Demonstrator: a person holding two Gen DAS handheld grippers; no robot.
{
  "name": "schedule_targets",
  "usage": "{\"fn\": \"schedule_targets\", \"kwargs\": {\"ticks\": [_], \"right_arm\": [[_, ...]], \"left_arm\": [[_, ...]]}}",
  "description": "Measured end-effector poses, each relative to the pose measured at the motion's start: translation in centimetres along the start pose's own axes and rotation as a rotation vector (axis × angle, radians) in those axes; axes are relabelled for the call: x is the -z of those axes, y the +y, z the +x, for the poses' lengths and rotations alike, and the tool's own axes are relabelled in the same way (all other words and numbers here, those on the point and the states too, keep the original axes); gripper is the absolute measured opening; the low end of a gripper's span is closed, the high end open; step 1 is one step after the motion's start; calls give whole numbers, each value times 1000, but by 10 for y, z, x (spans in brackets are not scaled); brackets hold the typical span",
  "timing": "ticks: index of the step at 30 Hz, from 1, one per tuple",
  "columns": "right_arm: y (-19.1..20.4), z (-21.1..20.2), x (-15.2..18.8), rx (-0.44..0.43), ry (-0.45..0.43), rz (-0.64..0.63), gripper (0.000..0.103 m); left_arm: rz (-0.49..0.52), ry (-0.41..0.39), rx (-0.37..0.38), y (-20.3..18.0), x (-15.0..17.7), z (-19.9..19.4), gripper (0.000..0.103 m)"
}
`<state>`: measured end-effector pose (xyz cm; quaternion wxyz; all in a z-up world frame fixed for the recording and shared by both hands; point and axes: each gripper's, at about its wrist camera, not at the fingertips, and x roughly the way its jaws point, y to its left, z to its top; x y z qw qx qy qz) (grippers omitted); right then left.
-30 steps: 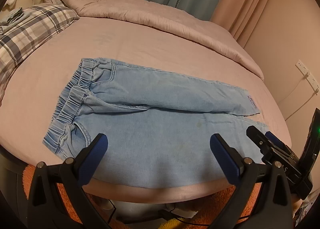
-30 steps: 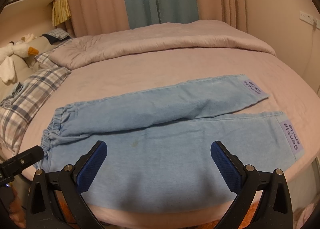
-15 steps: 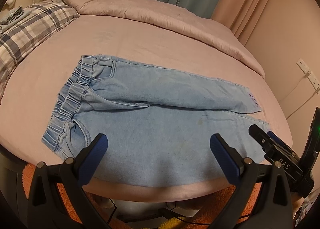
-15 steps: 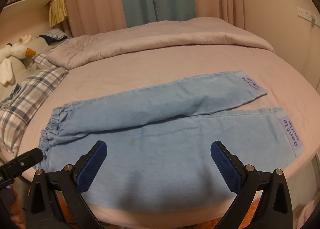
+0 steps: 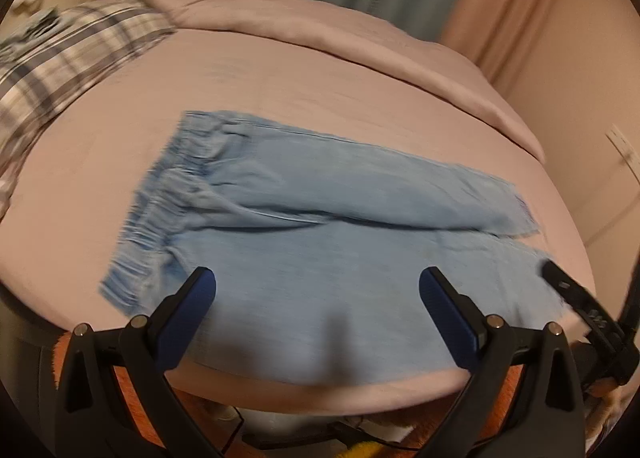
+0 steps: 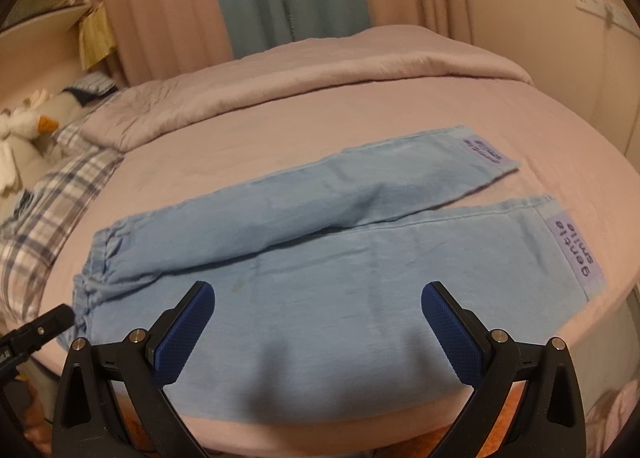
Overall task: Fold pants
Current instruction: 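Grasp the elastic waistband with the left tool while the right tool grasps the labelled hems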
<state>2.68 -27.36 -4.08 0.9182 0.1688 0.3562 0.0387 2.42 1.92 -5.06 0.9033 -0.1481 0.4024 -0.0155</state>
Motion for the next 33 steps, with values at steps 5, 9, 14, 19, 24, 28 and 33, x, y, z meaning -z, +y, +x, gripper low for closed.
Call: {"fn": "schedule_targets", "kwargs": {"ticks": [5,9,14,19,24,28,33], "right_arm": [[-60,3,-5,87,-1,122,101],[-117,9,-2,183,33,223,87],[-178,11,5,265,64,385,82],[-204,19,12,303,101,452,75],[-205,12,11,295,99,482,74],[-217,-1,10,317,63,525,74],[-251,-6,19,315,62,626,74]], "left_arm": [[-107,-1,-87,47,-10,6,94],[-194,-17,-166,87,-11,10,88],[-295,69,-136,123,-4,36,67],[-347,95,-88,142,4,47,49],[-381,98,-9,154,8,44,48],[-377,100,-1,154,9,44,50],[-378,96,4,158,7,45,46]]}}
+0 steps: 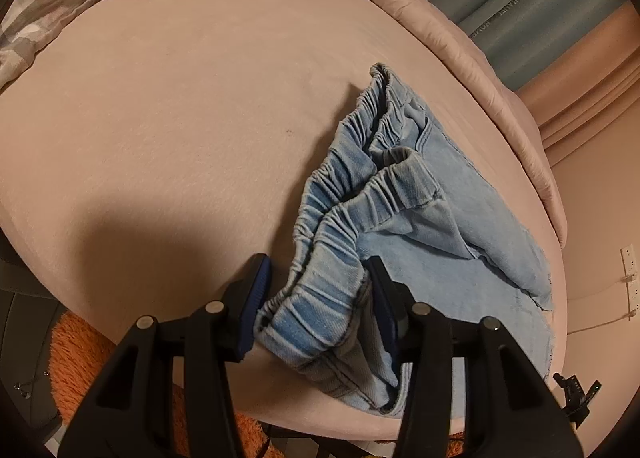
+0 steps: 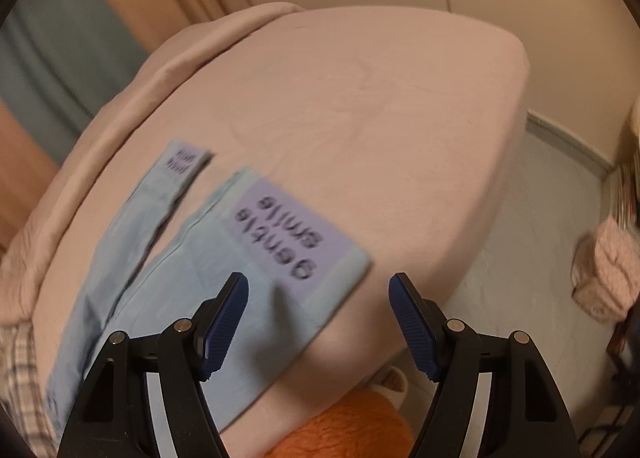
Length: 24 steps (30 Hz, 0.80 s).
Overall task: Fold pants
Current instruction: 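Grasp the elastic waistband with the left tool while the right tool grasps the labelled hems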
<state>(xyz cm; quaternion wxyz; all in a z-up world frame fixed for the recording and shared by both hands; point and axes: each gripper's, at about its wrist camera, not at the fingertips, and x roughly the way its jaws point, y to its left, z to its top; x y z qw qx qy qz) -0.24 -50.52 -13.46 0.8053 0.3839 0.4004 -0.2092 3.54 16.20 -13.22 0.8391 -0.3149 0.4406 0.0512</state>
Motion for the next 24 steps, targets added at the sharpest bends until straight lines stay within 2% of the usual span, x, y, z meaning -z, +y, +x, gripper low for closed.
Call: {"fn": "schedule_targets", "kwargs": {"ticks": [3,6,7,8,10,13,15,17,19,23,24], "right_arm": [[-6,16,-1,-31,34,36,74],[-6,27,0,-26,47,36,60],[-4,27,-3,-4,33,26,52],[-1,26,-7,11,25,19,33],[8,22,-21,11,28,-5,9],[22,-2,-36,-68,-36,-62,9],[31,-27,-41,-109,-105,-86,9],[29,-37,-41,-115,-134,-95,8],[23,-29,-35,-82,-125,-103,8],[1,22,-17,30,1,-107,8],[0,26,-14,36,2,-111,8]], "left_arm": [[-3,-9,0,-3,2,-2,38],[-52,-19,28,-3,-1,-5,29],[-85,-24,55,0,-5,-9,27],[-98,-30,70,-1,-9,-12,24],[-92,-51,94,-6,-15,-23,23],[-7,-82,42,-23,-11,-36,23],[10,-63,10,-24,-4,-31,23],[-10,-22,-35,-9,7,-18,23],[-36,7,-41,2,11,-6,24],[-42,16,-28,4,13,-6,26],[-46,24,-31,4,13,-6,27]]}}
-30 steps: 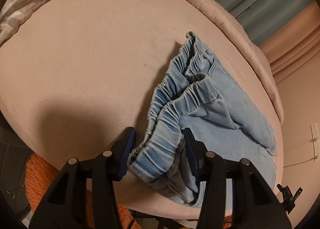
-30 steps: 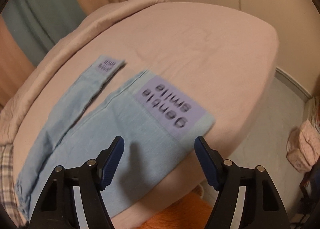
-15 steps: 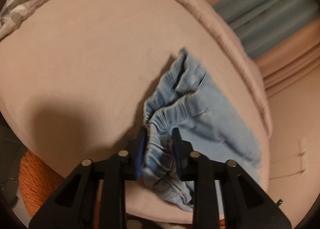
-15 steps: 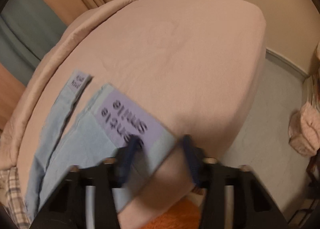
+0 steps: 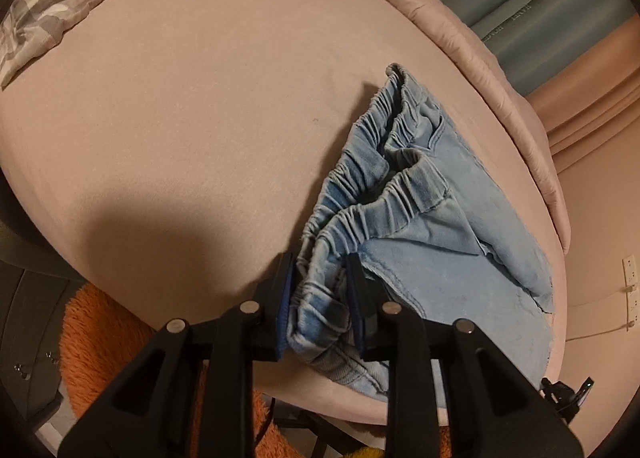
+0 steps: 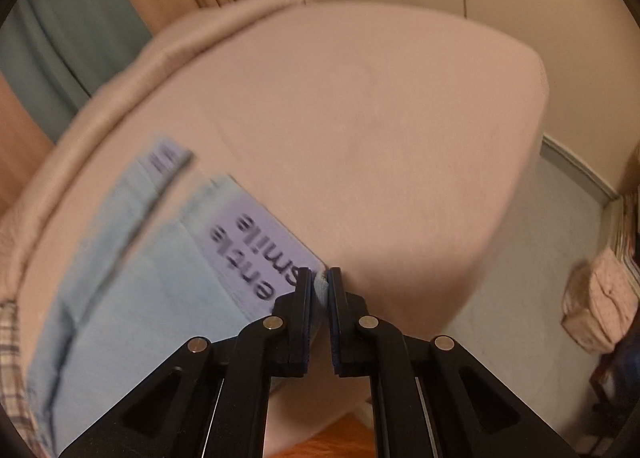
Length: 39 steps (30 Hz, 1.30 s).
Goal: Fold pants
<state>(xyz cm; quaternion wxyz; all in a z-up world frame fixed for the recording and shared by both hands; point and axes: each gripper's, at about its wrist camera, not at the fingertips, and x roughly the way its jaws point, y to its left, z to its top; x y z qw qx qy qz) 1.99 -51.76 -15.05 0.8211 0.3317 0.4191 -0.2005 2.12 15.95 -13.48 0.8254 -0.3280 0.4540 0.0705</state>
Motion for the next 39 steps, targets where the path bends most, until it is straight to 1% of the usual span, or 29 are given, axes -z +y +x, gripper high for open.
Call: {"fn": "schedule_targets", "kwargs": {"ticks": [3,6,8,10,13,17,25,28,29,30,32,34,35,36,37,38,39], "right_arm": [[1,-2,-2,16,-13,-1,8],[10,-9,-3,71,-41,-24,6],[17,-21,-3,71,-85,-52,6],[19,-26,-5,66,-103,-66,5],[14,-18,-4,74,-84,-65,5],[7,10,3,100,-23,-38,5],[5,7,4,109,-31,-44,5],[3,8,4,91,-29,-25,5],[4,8,4,92,-29,-24,5],[4,8,4,97,-29,-27,5],[5,7,4,117,-30,-31,5],[6,4,4,130,-32,-30,6],[9,0,3,137,-36,-37,9],[11,-4,3,145,-44,-50,12],[15,-9,3,165,-56,-68,24],[18,-16,3,186,-73,-86,42],[22,-22,2,196,-91,-99,50]], "left_arm": [[-4,6,-1,1,-1,3,27],[-14,5,4,-1,-2,1,27],[5,4,-8,-2,-1,-1,27],[17,-1,-21,-4,1,-2,27],[20,3,-30,-4,-1,5,28],[-8,19,1,3,-5,7,29],[-16,11,0,2,-4,6,30],[-29,9,0,1,-1,2,37],[-19,11,-9,-2,1,-1,43],[-11,15,-27,-6,2,-3,50],[6,22,-87,-14,5,-12,56],[13,-3,-94,-18,5,-23,59],[25,-39,-82,-22,5,-34,66],[32,-64,-77,-25,4,-42,77],[41,-98,-71,-28,3,-51,82],[51,-132,-64,-33,2,-59,88],[64,-161,-50,-38,1,-67,89]]}}
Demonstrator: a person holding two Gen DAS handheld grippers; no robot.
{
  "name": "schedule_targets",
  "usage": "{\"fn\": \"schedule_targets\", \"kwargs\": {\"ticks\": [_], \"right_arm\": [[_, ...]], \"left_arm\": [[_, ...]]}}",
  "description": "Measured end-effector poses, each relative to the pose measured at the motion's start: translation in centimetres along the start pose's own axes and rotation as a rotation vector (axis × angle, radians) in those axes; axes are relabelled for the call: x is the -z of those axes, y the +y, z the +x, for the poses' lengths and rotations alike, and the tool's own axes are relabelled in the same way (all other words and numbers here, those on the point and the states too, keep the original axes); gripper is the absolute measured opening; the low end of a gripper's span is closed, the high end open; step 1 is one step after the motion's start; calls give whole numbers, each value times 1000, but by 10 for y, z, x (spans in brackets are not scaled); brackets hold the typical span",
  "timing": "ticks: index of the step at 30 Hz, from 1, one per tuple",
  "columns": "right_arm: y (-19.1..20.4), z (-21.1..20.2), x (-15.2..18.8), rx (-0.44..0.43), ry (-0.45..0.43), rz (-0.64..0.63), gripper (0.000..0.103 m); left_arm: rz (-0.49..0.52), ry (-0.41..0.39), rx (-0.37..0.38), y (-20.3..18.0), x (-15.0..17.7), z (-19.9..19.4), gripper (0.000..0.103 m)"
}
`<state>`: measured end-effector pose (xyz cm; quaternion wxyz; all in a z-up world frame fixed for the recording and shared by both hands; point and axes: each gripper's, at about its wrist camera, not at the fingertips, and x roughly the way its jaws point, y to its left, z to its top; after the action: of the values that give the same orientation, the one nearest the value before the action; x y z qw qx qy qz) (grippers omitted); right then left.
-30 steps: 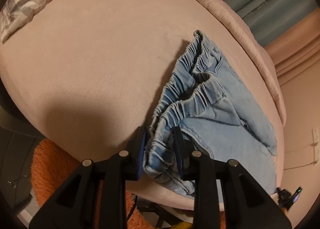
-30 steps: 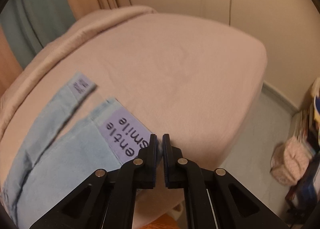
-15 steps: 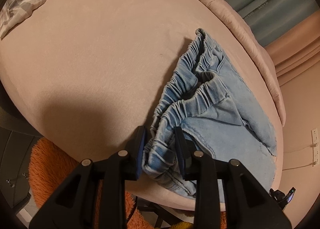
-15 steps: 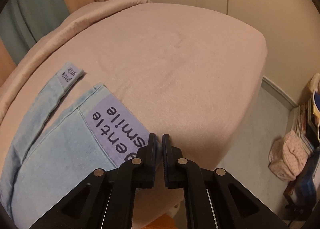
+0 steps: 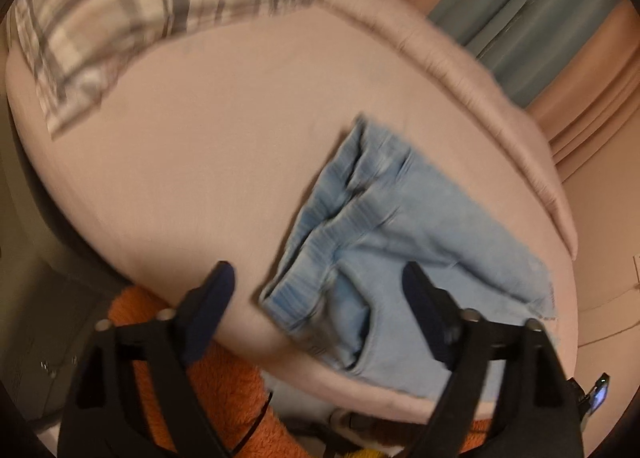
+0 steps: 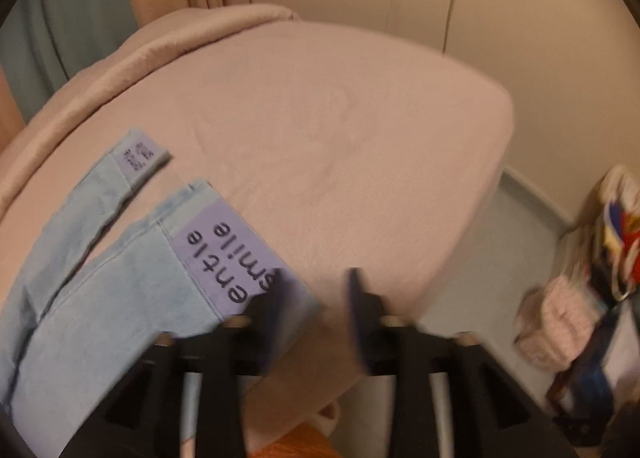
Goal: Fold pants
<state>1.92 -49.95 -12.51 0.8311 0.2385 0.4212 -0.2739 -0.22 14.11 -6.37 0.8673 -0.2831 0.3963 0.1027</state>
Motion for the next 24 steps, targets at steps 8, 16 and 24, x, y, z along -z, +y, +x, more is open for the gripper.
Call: {"fn": "schedule_targets", "kwargs": {"ticks": [8,16,24], "right_arm": [[58,-71,-19,-210,-123,-68,71],[197,-64,-7,-525,65,-326,72],[308,7,-20,-489,278,-294,72]], "left_arm": [[78,44,129,-50,11,20,85],[184,204,185,-95,46,71,69],[195,241,143,-95,60,98,61]]}}
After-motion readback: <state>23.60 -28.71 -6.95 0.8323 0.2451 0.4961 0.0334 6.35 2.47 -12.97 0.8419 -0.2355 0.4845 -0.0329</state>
